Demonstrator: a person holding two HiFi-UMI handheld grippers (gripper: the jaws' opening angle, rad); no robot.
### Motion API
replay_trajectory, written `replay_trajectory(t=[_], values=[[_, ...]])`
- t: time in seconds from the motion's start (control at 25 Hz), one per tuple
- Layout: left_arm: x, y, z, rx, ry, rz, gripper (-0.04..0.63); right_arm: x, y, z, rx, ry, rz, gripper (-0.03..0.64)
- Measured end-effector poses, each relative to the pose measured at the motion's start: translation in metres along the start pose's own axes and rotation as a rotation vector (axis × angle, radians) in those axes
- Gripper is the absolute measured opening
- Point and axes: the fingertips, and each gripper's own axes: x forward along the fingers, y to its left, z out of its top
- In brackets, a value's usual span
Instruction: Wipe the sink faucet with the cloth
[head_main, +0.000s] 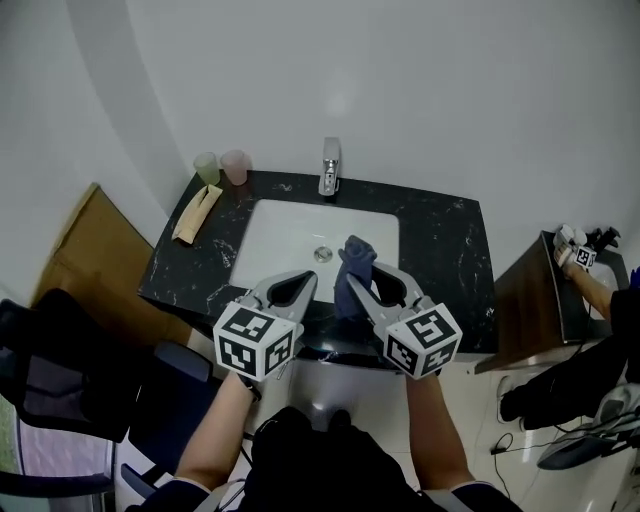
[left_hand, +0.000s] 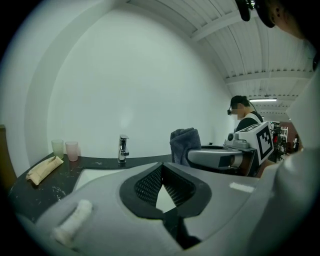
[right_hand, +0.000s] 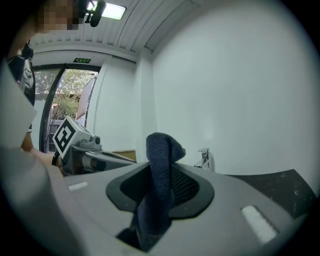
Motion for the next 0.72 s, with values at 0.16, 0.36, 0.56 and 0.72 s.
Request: replay_trajectory(t=[0.16, 0.36, 0.56, 0.72], values=[[0.018, 0.022, -0.001, 0.0, 0.008, 0.012, 0.0, 0.024, -0.019, -0.003, 0.0, 0.003, 0.006, 0.117], [0.055, 0.059, 0.002, 0.002, -0.011, -0.029, 0.0, 0.062, -0.054, -0.001, -0.041, 0.02, -0.054, 0.117], [0.089, 0.101, 0.003, 0.029, 0.01, -0.065, 0.0, 0.11, -0.085, 0.006, -0.067, 0.056, -0.126, 0.117], [0.119, 0.115, 0.002, 0.015, 0.017, -0.143, 0.002, 0.129, -0.115, 0.017, -0.091, 0.09, -0.204, 0.117]])
